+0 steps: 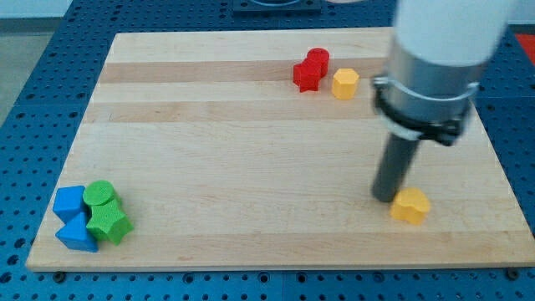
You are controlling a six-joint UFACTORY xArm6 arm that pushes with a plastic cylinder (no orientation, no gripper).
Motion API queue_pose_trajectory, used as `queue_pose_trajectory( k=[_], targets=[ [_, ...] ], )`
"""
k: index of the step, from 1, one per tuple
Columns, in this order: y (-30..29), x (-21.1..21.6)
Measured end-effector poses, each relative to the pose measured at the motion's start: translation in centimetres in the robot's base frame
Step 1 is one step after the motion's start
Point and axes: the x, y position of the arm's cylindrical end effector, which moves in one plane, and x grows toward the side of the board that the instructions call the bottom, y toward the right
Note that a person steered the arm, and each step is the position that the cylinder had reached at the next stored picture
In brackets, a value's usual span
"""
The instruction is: Push the yellow hexagon slightly downwards
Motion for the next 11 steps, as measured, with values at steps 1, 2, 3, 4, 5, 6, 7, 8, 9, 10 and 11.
queue_pose_trajectory(
  k=[1,2,3,4,5,6,7,8,9,10,11],
  targets=[
    [2.4,0.0],
    [2.4,-1.2],
    [2.7,-4.6],
    [6.0,-11.9],
    [7.6,-19.5],
    [7.1,-26.4],
    [1.5,-26.3],
    [-3.2,-22.7],
    [-3.4,-18.1],
    [-3.4,-14.8],
    [-3.2,-17.6]
  ],
)
